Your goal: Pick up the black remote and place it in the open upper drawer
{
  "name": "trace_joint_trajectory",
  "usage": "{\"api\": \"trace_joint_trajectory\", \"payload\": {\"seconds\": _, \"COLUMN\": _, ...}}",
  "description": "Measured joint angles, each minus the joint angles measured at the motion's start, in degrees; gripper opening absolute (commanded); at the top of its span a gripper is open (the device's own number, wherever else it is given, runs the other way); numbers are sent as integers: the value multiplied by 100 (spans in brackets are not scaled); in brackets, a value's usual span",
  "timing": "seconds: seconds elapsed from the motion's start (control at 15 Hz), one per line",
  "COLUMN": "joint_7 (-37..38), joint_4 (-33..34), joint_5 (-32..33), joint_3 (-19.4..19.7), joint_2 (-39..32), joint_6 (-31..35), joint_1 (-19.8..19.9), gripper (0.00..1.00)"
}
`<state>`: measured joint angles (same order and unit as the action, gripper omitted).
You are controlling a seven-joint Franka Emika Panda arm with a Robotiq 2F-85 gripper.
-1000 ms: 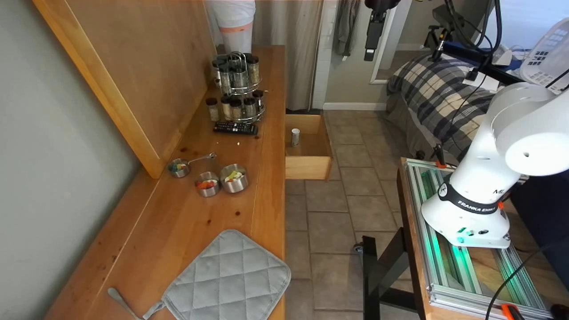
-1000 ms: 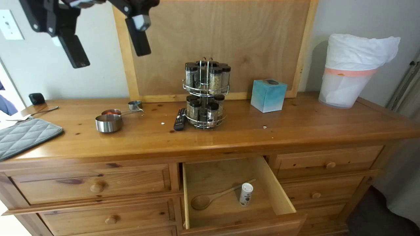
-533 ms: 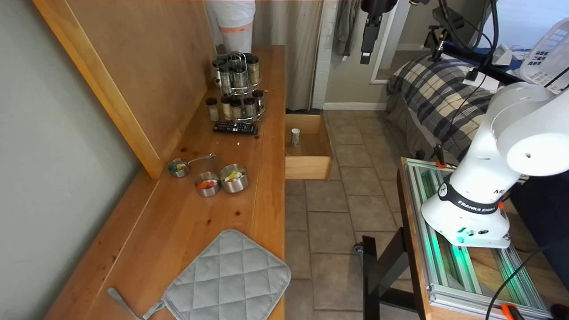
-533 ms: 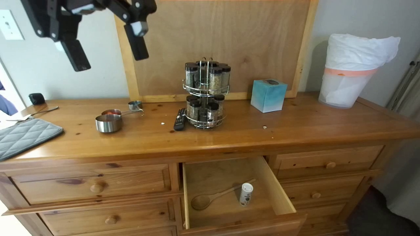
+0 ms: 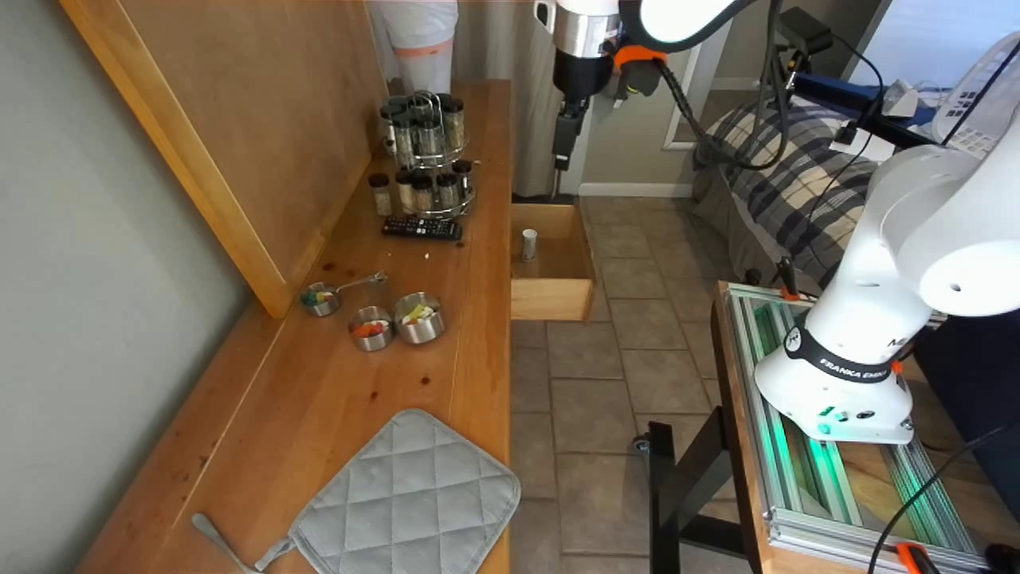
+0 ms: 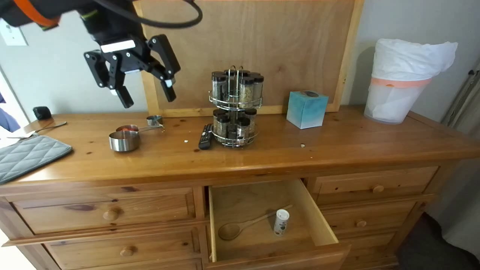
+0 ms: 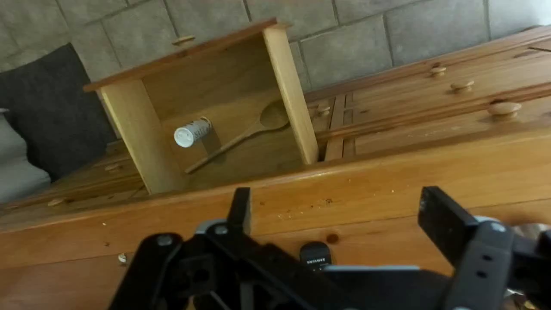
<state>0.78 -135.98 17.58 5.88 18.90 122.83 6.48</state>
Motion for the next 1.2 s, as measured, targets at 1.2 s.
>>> {"api": "trace_joint_trajectory", "payload": {"seconds": 1.2, "joint_7": 449, "joint_4": 1318, "joint_5": -395, "joint_3": -42, "joint_2": -2770, "joint_6": 2737, "joint_1": -36, "gripper": 100}}
